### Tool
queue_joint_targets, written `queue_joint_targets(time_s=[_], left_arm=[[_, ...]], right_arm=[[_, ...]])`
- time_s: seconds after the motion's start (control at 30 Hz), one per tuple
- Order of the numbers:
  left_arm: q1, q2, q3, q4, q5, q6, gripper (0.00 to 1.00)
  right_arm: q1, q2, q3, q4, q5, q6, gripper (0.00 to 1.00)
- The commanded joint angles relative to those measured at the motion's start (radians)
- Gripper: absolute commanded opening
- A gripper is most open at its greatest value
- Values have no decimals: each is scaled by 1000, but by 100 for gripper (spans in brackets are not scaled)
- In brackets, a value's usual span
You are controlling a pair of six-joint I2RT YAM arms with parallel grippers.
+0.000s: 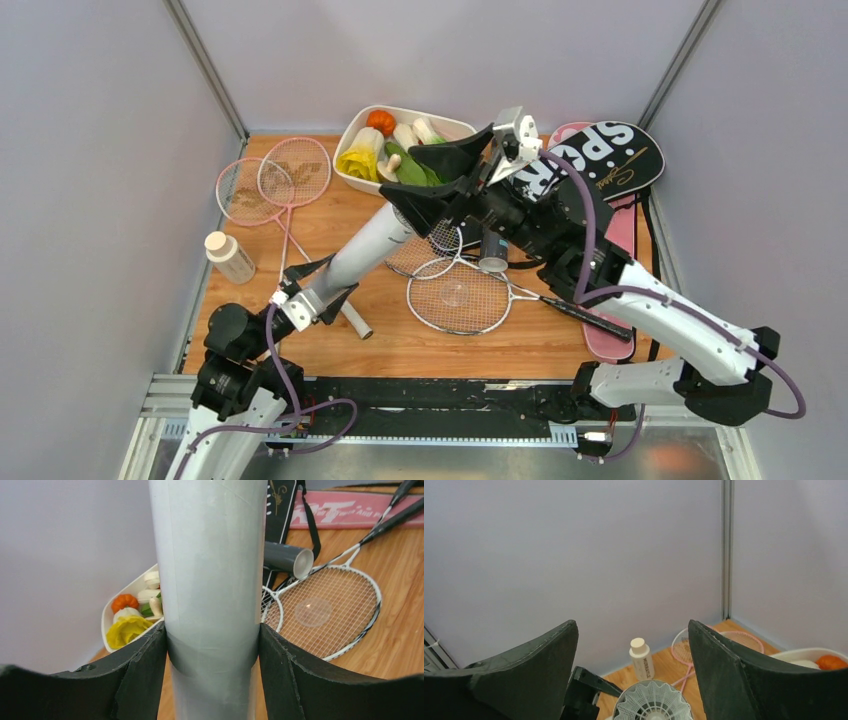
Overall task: Pack up the badminton gear
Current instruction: Place the shuttlecock at the shuttle tube.
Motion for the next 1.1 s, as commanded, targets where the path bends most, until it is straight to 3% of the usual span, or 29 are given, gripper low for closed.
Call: queue_joint_targets(time_s=[0.0,0.17,0.47,1.07], left_arm=[[0,23,70,-68,50,238,0],[0,66,104,-127,70,329,0],[0,61,92,-89,106,319,0],[1,39,73,-40,197,347,0]], right_arm=[[3,-97,12,-259,99,11,84],[2,-198,-23,-436,161,46,81],[1,-248,-27,-697,186,78,80],[-8,-75,-12,-761,-5,54,81]])
